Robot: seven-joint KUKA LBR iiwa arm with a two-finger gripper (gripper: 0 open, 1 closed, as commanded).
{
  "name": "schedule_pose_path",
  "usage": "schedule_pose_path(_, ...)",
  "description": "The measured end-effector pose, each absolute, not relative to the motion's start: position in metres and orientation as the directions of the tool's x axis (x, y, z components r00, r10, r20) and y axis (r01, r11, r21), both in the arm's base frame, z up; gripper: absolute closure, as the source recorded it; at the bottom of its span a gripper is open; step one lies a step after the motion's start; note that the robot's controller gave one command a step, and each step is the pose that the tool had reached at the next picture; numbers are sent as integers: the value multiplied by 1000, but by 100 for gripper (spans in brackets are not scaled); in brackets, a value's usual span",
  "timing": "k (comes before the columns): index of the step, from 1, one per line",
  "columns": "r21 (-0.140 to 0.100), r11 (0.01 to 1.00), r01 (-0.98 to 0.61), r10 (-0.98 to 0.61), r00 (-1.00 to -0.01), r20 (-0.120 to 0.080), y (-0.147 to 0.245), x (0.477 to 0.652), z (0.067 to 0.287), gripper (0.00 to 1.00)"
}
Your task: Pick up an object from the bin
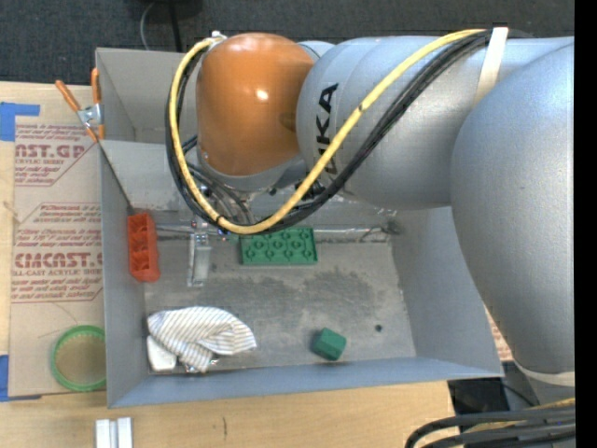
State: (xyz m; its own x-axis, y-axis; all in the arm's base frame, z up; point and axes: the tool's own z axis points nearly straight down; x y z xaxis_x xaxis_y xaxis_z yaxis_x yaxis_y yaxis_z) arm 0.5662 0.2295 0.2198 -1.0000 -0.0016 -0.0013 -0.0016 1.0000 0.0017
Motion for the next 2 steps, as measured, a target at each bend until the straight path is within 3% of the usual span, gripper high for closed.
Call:
schedule_pose_path(1, 4, 1000, 22, 22, -1000, -5, 217, 554, 177, 0)
schedule_pose_path(2, 3, 997, 74, 74, -997, -2, 203, 506, 121, 0)
